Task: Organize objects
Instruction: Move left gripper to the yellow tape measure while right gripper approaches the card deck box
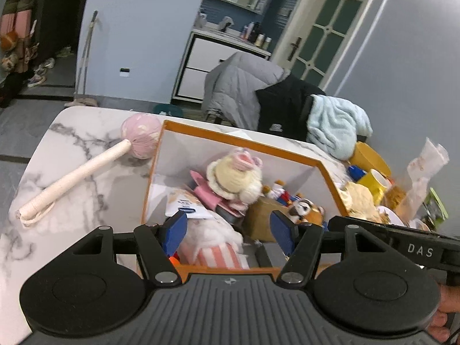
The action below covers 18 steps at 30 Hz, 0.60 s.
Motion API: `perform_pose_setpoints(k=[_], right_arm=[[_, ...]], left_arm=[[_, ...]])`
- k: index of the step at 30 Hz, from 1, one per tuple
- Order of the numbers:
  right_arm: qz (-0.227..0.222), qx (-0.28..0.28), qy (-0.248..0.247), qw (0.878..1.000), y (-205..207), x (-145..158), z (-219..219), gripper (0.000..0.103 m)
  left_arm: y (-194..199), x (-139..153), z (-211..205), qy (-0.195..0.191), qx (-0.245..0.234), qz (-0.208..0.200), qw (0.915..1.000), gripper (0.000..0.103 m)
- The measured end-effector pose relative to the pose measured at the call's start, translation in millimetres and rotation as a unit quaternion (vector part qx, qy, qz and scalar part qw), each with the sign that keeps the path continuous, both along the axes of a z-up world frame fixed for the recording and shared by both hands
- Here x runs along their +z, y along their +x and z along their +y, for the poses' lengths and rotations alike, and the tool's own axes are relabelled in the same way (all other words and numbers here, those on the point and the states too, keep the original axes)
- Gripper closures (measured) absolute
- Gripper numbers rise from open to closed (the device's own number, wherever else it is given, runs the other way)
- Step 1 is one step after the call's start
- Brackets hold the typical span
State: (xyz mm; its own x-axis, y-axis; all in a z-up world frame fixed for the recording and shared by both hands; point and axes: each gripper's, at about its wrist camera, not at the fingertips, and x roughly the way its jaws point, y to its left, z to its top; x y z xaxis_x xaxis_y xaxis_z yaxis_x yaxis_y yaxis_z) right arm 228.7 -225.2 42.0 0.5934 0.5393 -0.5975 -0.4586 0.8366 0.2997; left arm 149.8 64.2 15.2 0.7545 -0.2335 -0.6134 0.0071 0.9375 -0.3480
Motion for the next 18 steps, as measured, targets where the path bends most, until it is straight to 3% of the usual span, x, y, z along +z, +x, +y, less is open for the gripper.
perform_pose_setpoints(k=[5, 11, 18], right_arm=[[-0.012, 0.035, -0.002, 0.999, -26.5, 9.7, -20.8, 0.058], [-0.019, 0.062, -0.018, 0.998, -49.7, 6.3, -41.4, 0.056], [0.006, 0.083, -0.046, 0.995, -63.9, -22.3, -49.1, 0.055]], left_arm=[[-38.0, 8.3, 0.8, 0.007, -0.012, -0.007, 0.9999, 0.025], [-62.8, 4.0, 2.0, -0.031, -0.017, 0.012, 0.9993, 0.022], [-81.0, -8.7, -36.9, 0.017, -0.08, 0.024, 0.9964, 0.022]])
